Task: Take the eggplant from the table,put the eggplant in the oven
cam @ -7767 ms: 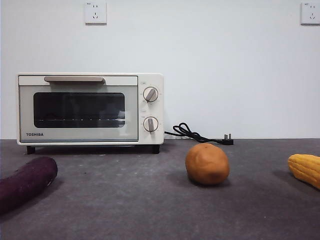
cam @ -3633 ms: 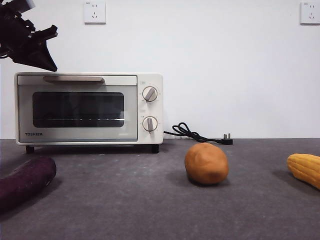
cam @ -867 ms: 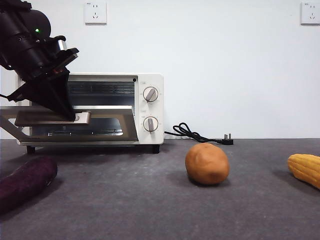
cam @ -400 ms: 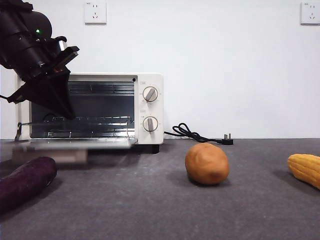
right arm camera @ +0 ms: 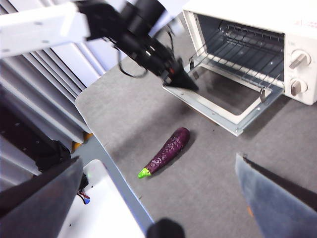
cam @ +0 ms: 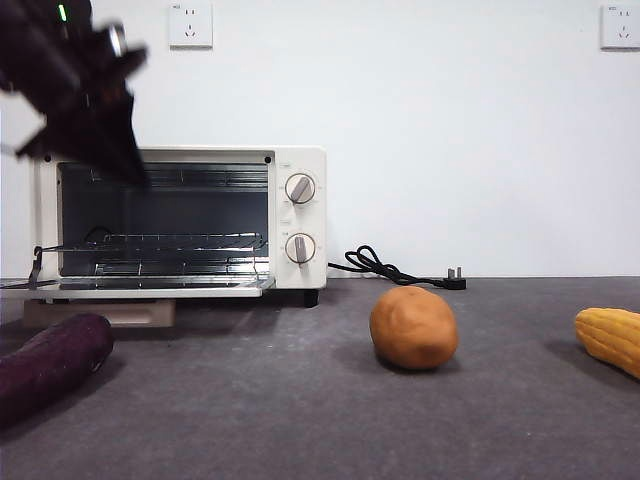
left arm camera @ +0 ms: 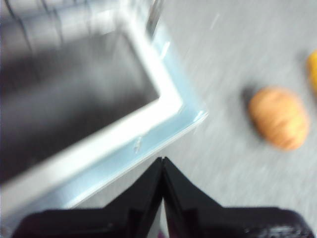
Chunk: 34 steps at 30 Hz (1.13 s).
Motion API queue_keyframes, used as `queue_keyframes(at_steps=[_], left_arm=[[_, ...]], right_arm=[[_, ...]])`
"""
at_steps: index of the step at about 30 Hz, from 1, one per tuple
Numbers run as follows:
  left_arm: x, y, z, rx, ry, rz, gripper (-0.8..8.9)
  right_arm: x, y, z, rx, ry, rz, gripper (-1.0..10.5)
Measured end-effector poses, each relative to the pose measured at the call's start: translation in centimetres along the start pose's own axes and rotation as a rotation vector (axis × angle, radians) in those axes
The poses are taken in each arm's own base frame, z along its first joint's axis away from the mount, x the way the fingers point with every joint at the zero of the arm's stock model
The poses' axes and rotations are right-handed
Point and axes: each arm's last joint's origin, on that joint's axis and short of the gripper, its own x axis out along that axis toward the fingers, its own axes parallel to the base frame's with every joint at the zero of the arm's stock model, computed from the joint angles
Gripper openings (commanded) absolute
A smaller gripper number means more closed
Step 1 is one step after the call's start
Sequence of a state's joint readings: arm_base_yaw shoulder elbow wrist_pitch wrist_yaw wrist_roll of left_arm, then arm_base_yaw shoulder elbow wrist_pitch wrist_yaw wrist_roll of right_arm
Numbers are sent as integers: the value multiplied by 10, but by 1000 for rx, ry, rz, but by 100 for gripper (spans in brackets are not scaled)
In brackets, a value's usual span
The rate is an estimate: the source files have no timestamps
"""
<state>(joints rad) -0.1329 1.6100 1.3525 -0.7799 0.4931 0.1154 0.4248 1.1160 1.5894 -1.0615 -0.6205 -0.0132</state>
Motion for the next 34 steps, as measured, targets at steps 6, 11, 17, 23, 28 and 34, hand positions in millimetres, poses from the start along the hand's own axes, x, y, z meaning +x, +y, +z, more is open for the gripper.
queue_keyframes(at_steps=[6, 11, 17, 23, 28, 34], left_arm=[[-68, -37, -2, 108, -200, 24, -6], [-127, -69, -19, 189, -371, 104, -6], [-190, -104, -56, 249, -567, 248, -6], [-226, -125, -98, 260, -652, 345, -6], [-240, -135, -126, 263, -656, 361, -6], [-244, -138, -135, 256, -659, 396, -6]], right_arm=[[20, -6, 0, 43, 82, 26, 566], [53, 1, 0, 38, 183, 94, 566], [113, 16, -6, 12, 340, 72, 566], [179, 37, -16, 3, 409, 72, 566], [239, 55, -35, 9, 451, 33, 566], [299, 68, -71, 42, 544, -65, 566]])
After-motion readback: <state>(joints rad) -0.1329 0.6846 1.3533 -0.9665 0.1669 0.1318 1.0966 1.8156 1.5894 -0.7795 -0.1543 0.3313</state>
